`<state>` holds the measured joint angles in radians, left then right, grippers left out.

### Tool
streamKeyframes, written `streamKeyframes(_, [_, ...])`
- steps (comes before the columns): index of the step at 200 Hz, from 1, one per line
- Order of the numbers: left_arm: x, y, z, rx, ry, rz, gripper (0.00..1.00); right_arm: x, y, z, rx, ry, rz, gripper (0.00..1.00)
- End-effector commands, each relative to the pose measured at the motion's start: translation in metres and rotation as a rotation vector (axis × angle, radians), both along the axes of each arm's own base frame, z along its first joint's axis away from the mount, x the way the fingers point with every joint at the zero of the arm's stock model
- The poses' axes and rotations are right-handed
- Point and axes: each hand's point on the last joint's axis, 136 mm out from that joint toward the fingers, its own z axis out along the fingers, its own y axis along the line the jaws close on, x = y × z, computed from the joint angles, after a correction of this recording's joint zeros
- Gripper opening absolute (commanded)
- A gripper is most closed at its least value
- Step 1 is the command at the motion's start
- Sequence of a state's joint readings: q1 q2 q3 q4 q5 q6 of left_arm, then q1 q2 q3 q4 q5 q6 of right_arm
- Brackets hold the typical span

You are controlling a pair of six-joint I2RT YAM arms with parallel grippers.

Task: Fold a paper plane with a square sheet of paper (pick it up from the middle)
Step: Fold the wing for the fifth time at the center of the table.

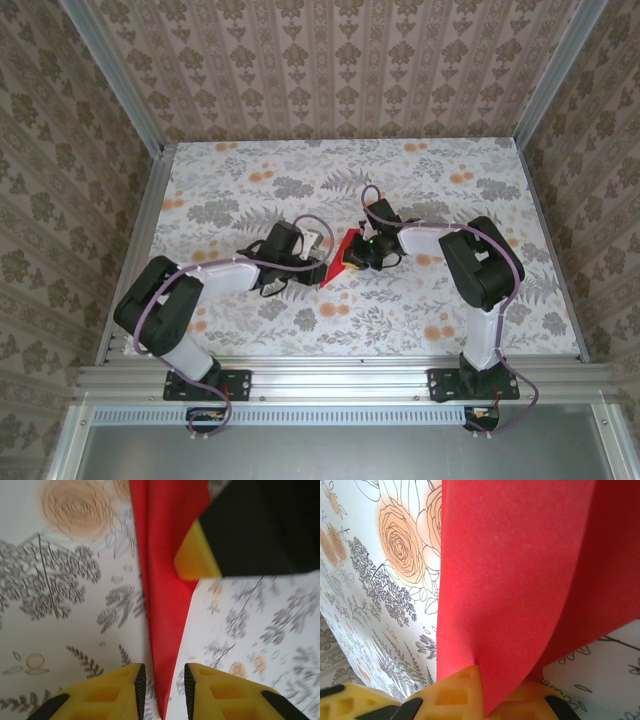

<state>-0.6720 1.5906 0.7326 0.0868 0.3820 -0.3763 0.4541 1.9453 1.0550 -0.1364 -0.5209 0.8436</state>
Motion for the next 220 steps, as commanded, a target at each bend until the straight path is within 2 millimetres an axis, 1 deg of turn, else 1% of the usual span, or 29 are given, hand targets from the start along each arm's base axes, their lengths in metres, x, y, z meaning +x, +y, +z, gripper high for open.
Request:
streamKeyframes(1, [-0.006,-0.017,0.011,-0.176,0.118,-0.022,0.27,-0.057,-0.058,-0.085,-0.310,0.248,-0.058,0.06])
streamKeyframes(27, [0.001,-0.013,0.002,-0.224,0.181,0.009,0.21,-0.057,-0.057,-0.085,-0.308,0.250,-0.056,0.06])
streamKeyframes(33, [-0.003,-0.014,0.002,-0.249,0.209,-0.009,0.19,-0.058,-0.057,-0.086,-0.310,0.253,-0.056,0.06])
streamKeyframes(52, [-0.004,-0.013,-0.003,-0.277,0.248,-0.008,0.15,-0.058,-0.058,-0.086,-0.311,0.255,-0.056,0.06])
streamKeyframes(74, [-0.005,-0.009,-0.009,-0.294,0.277,-0.001,0.13,-0.057,-0.058,-0.085,-0.312,0.252,-0.055,0.06])
streamKeyframes(163, [-0.014,-0.005,-0.031,-0.279,0.335,-0.009,0.11,-0.057,-0.058,-0.086,-0.316,0.257,-0.054,0.06])
streamKeyframes(220, [-0.016,-0.005,-0.033,-0.284,0.344,-0.013,0.11,-0.057,-0.059,-0.086,-0.318,0.258,-0.055,0.06])
